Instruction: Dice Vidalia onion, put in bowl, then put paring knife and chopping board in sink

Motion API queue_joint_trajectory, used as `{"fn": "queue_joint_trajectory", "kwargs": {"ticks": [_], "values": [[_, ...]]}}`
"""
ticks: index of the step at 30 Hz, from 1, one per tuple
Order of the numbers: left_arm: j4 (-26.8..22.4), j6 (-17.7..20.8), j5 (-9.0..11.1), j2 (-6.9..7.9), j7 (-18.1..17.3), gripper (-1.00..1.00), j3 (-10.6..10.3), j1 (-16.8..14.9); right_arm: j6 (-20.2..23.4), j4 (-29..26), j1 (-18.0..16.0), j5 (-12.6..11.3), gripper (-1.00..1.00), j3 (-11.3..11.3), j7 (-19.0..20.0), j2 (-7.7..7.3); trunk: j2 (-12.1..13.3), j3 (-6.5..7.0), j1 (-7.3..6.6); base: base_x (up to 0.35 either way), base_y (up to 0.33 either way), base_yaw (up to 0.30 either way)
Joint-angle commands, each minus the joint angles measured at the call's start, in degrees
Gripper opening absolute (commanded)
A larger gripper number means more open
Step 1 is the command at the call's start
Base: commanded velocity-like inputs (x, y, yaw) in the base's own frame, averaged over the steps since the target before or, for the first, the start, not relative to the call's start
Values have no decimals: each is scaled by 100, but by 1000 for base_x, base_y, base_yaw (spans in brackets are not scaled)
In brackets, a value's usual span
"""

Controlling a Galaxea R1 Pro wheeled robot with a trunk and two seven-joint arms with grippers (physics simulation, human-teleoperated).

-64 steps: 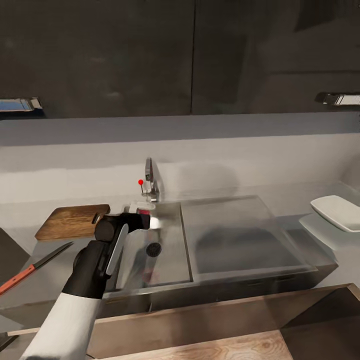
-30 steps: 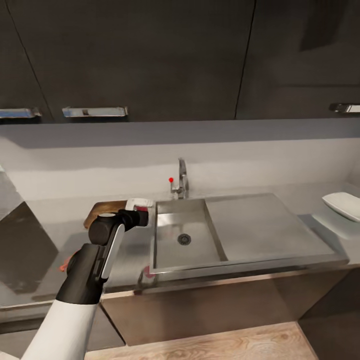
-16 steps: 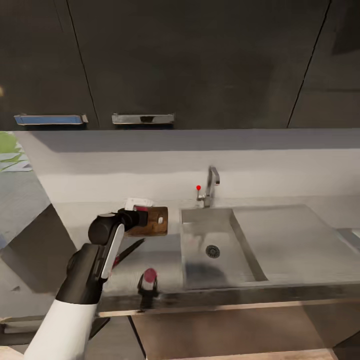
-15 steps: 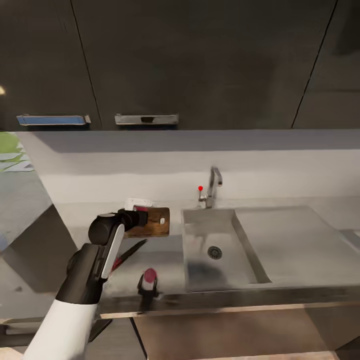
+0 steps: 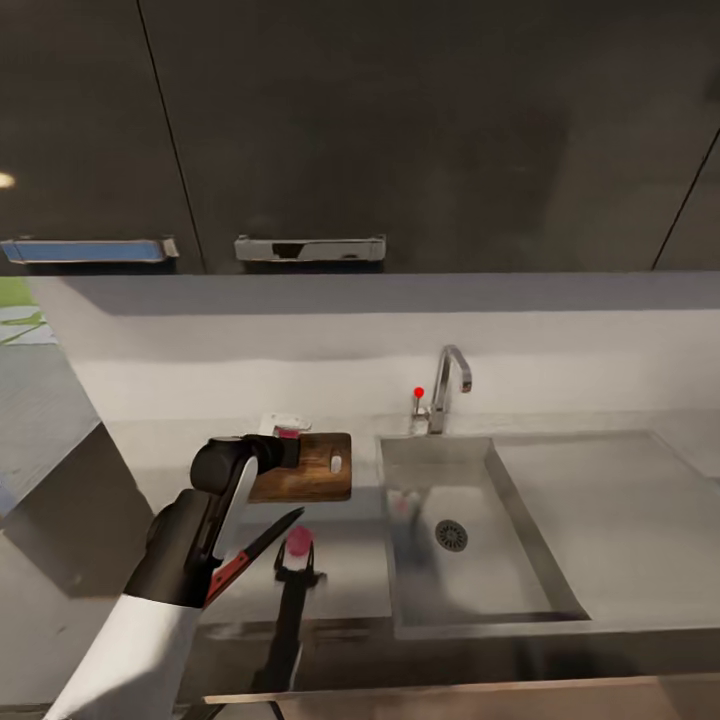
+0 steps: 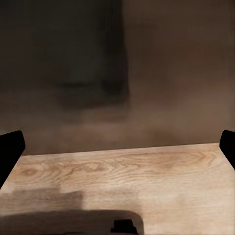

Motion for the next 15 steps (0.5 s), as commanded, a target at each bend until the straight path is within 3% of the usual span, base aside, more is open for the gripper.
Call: {"fn": "queue_joint_trajectory", "kwargs": {"ticks": [1,9,15], "values": [[27,26,8,-2,4,-100,0,-6,-17,1,-6,-39,100,49,-37,-2,-13,-21,3,22,1,0],[146,22,8,1,4,-100,2,-6,-16,5,-6,-39,100,49,-41,-2,-13,-94,3,34,0,0],[194,17,8,-3,4,-100,7,-6,-15,6,-6,-39,100,49,-41,-2,-13,-151,3,212,0,0]]}}
